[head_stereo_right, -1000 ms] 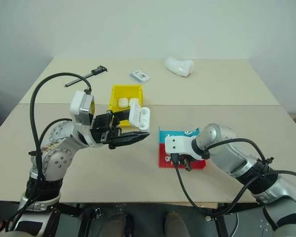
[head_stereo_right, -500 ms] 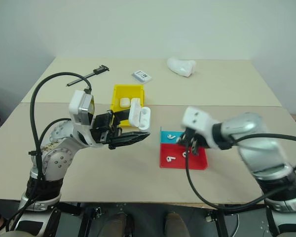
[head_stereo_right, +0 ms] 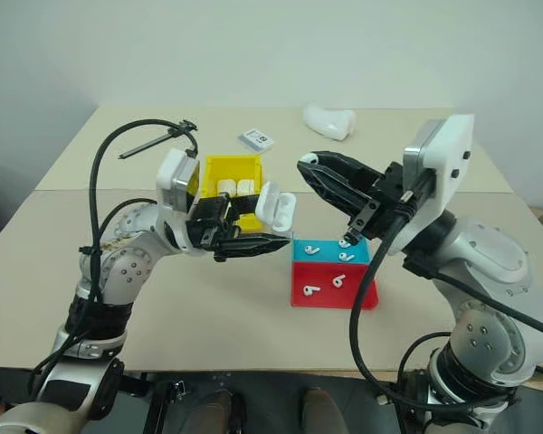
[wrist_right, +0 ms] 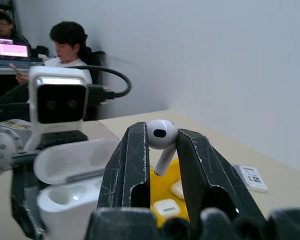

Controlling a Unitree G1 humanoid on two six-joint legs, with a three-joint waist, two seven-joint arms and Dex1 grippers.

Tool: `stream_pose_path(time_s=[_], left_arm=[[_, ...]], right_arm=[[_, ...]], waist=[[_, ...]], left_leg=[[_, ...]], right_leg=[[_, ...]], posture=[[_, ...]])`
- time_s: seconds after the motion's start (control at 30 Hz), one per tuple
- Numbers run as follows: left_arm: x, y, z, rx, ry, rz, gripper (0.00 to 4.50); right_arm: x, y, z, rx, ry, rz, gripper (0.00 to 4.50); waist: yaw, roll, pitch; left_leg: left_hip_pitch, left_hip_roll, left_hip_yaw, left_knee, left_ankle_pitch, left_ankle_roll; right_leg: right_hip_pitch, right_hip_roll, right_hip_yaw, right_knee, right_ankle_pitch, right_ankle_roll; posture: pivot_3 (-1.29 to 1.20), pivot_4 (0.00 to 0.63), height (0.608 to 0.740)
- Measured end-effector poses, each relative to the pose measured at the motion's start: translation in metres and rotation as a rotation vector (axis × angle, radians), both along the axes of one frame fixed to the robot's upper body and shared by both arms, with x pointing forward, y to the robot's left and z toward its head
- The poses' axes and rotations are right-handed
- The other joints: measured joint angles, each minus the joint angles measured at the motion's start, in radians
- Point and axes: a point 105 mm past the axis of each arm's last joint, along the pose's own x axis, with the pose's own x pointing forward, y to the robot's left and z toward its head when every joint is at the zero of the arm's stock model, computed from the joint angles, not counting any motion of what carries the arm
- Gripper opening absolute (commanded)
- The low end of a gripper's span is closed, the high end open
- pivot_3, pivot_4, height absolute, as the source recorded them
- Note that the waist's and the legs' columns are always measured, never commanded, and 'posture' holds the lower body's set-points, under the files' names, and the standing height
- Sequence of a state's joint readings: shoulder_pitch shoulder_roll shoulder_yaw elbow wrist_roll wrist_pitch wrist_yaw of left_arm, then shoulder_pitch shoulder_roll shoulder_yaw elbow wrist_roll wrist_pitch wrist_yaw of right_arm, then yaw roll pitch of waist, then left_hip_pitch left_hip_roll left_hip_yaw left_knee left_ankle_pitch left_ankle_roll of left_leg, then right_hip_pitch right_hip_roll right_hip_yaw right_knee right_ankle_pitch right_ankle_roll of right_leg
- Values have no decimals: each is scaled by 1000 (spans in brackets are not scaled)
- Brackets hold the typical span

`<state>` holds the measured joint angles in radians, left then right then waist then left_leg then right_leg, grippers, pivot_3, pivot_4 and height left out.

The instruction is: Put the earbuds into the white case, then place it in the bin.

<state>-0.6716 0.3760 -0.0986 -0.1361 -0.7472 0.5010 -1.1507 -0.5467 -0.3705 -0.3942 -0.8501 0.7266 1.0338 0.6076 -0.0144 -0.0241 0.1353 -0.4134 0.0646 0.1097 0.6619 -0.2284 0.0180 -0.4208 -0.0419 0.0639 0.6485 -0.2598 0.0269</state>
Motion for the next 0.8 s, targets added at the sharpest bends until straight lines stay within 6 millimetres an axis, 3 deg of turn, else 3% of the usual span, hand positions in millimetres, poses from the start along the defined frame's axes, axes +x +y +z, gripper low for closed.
stream_pose_path(time_s=[0.23,0.8], left_arm=[[2,-1,-3,4,10,-3,2762],[-8,4,-3,-6,-23,43,2762]], right_arm=[[-5,14,-8,-25,38,50,624],[-6,13,-18,-120,18,36,624]], waist=[[0,0,0],[0,0,0]], left_leg=[[0,0,0,0,0,0],[-1,0,-1,0,0,0]], right_leg=[[0,0,0,0,0,0],[0,0,0,0,0,0]], posture=[[0,150,740],[0,150,740]])
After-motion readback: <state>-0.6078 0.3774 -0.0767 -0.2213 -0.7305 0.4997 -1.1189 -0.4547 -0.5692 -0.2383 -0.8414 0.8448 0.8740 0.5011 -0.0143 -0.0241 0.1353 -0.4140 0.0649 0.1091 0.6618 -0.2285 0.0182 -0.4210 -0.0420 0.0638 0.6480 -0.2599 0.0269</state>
